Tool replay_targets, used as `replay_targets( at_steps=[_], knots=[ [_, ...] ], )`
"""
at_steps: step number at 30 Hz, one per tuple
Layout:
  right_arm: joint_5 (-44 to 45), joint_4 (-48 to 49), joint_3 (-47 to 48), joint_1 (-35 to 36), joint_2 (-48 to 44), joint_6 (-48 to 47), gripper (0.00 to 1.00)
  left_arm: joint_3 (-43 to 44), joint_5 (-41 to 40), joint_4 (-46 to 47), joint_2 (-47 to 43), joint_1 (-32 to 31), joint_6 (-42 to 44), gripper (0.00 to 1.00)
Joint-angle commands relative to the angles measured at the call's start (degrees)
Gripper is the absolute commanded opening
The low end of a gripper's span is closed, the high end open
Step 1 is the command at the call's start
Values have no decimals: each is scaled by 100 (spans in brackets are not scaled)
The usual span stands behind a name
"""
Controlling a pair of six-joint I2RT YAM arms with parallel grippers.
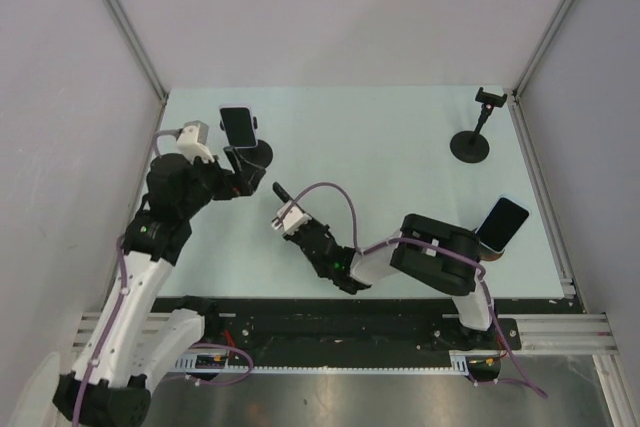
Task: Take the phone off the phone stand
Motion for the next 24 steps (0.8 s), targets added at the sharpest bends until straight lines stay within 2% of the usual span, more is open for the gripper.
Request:
replay_targets(
  at_steps=[1,3,7,10,13,17,24],
  knots=[
    [-627,-48,-88,-534,-818,593,0,-159,-582,369,-605,-5,733,98],
    [-988,-531,-88,-910,-985,907,0,-379,-662,467,-938,-5,928,100],
    [-2725,-1455,-88,-1834,-1590,1726,0,-933,-592,730,-1388,-5,1262,100],
    [-3710,-1903,-79,-2686,-1854,2358,0,-996,-443,818,-1511,-5,1271,100],
    [-4318,-2351,122,-3493,-1943,2832,0,-996,-355,836,-1485,21,1315,100],
    [-4707,-3343,711,-4278,-1672,3185,0,-1005,-205,845,-1424,74,1307,100],
    [-5094,-3627,1222,-5166,-1066,3985,0,-1013,-108,836,-1371,91,1307,100]
  ],
)
